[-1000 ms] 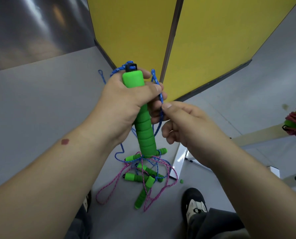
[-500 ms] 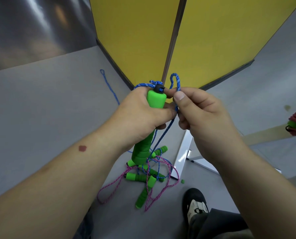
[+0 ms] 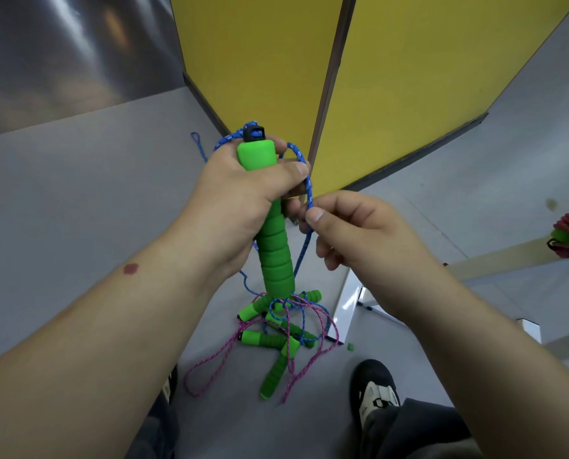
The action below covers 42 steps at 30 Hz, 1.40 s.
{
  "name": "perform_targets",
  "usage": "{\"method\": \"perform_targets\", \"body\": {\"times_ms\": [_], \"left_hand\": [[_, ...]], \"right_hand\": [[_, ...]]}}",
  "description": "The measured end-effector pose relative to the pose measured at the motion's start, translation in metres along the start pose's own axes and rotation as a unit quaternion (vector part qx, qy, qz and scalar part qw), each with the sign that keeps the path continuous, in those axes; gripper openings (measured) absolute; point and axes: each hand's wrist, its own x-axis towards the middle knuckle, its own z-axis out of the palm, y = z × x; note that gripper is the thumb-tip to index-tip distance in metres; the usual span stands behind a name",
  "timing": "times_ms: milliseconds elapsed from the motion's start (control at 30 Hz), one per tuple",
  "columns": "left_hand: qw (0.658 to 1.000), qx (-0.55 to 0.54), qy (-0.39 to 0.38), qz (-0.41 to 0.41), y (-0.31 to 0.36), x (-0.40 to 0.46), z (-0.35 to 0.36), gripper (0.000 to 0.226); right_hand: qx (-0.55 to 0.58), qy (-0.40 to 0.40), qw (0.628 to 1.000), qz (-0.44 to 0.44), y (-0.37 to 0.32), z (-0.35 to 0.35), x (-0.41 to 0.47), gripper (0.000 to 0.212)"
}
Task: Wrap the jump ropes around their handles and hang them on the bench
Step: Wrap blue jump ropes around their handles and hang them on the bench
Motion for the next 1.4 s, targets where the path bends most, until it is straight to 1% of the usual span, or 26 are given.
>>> {"method": "perform_targets", "body": {"times_ms": [67, 133, 233, 333, 500, 633, 733, 833, 900, 933, 1033, 1133, 1233, 1400], "left_hand": [[1.000, 0.008, 0.001, -0.004, -0.001, 0.000, 0.000, 0.026], [0.999, 0.032, -0.018, -0.022, -0.004, 0.000, -0.001, 0.033], [0.988, 0.123, -0.079, -0.049, -0.011, -0.001, 0.000, 0.045], [0.973, 0.200, -0.111, -0.039, -0.016, -0.003, 0.003, 0.043], [0.975, 0.173, -0.139, -0.032, -0.013, -0.005, 0.004, 0.033], [0.978, 0.159, -0.135, -0.013, -0.011, -0.007, 0.006, 0.026], [0.993, 0.086, -0.082, -0.008, -0.008, -0.005, 0.005, 0.028], [0.999, 0.035, -0.025, -0.003, -0.005, 0.000, 0.000, 0.029], [1.000, 0.029, -0.006, 0.002, -0.003, 0.002, -0.002, 0.029], [1.000, 0.028, -0.003, 0.004, -0.003, 0.002, -0.003, 0.029], [0.999, 0.033, -0.016, -0.008, -0.003, 0.000, -0.002, 0.032], [0.993, 0.090, -0.061, -0.036, -0.007, -0.002, -0.001, 0.036], [0.979, 0.157, -0.119, -0.049, -0.011, -0.004, 0.001, 0.045], [0.974, 0.179, -0.135, -0.035, -0.013, -0.006, 0.003, 0.046]], "right_hand": [[0.014, 0.026, 0.999, -0.026, -0.002, 0.000, -0.001, 0.013], [0.042, 0.060, 0.996, -0.050, -0.005, -0.001, -0.001, 0.014], [0.073, 0.105, 0.989, -0.075, -0.009, -0.002, -0.001, 0.013], [0.088, 0.126, 0.986, -0.070, -0.010, -0.003, 0.000, 0.012], [0.092, 0.115, 0.988, -0.055, -0.008, -0.005, 0.000, 0.017], [0.097, 0.110, 0.988, -0.045, -0.007, -0.005, 0.001, 0.014], [0.089, 0.091, 0.992, -0.009, -0.004, -0.004, 0.002, 0.018], [0.055, 0.036, 0.997, 0.035, -0.001, -0.002, 0.002, 0.021], [0.027, 0.005, 0.999, 0.036, 0.000, 0.000, 0.001, 0.020], [0.021, 0.005, 0.999, 0.026, -0.001, 0.000, 0.001, 0.019], [0.056, 0.041, 0.997, -0.023, -0.004, -0.001, 0.001, 0.018], [0.083, 0.079, 0.991, -0.066, -0.007, -0.005, 0.001, 0.018], [0.101, 0.110, 0.986, -0.074, -0.009, -0.008, 0.002, 0.015], [0.097, 0.115, 0.986, -0.069, -0.009, -0.007, 0.002, 0.013]]}}
